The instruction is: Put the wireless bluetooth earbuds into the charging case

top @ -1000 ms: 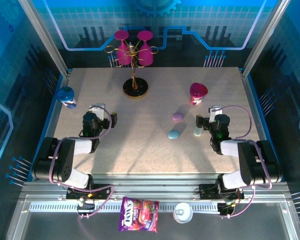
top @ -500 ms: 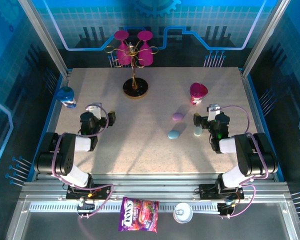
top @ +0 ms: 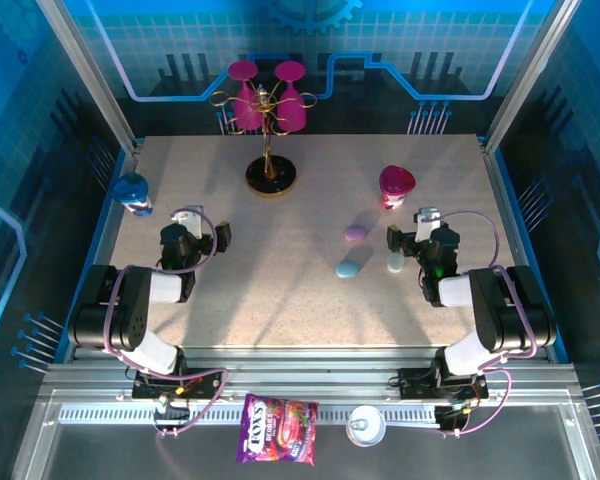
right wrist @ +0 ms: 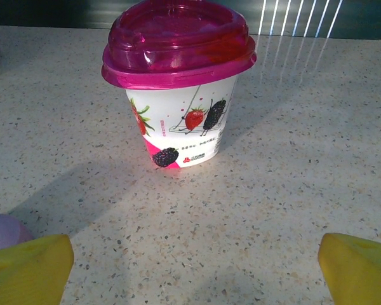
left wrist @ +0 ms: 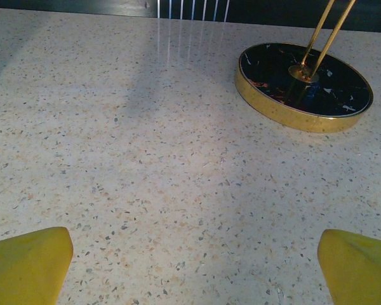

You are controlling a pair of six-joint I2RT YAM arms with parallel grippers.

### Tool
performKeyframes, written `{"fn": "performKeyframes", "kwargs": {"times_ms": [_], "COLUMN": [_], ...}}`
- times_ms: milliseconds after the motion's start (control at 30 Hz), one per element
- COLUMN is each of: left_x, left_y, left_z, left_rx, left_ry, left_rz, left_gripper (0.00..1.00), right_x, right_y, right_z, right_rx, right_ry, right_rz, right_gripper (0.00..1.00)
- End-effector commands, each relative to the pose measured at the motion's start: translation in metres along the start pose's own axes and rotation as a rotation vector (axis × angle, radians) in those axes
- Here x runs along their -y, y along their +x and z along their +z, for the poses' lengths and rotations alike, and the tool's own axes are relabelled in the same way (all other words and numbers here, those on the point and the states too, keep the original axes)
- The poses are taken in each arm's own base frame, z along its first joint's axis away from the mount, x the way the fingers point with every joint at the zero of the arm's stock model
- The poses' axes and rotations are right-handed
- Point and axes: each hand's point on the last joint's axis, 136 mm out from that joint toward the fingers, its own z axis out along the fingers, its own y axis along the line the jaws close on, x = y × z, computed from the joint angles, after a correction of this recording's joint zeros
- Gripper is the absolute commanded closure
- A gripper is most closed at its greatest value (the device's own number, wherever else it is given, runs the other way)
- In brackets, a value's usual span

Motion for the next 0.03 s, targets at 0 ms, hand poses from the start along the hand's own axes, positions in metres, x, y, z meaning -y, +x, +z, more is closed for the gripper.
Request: {"fn": "performKeyframes", "kwargs": {"times_ms": [0], "left_x": [0.0048], "left_y": [-0.0093], "left_z": [0.0015], "left_rx": [0.033], "left_ry": [0.023], "left_rz": [-0.001], "left_gripper": [0.01], "right_x": [0.0066], "right_y": [-0.0133], "right_z": [-0.0021], "right_rx": [0.064], "right_ry": [0.02], "right_rz": [-0.008], "right_gripper": [0.0]}}
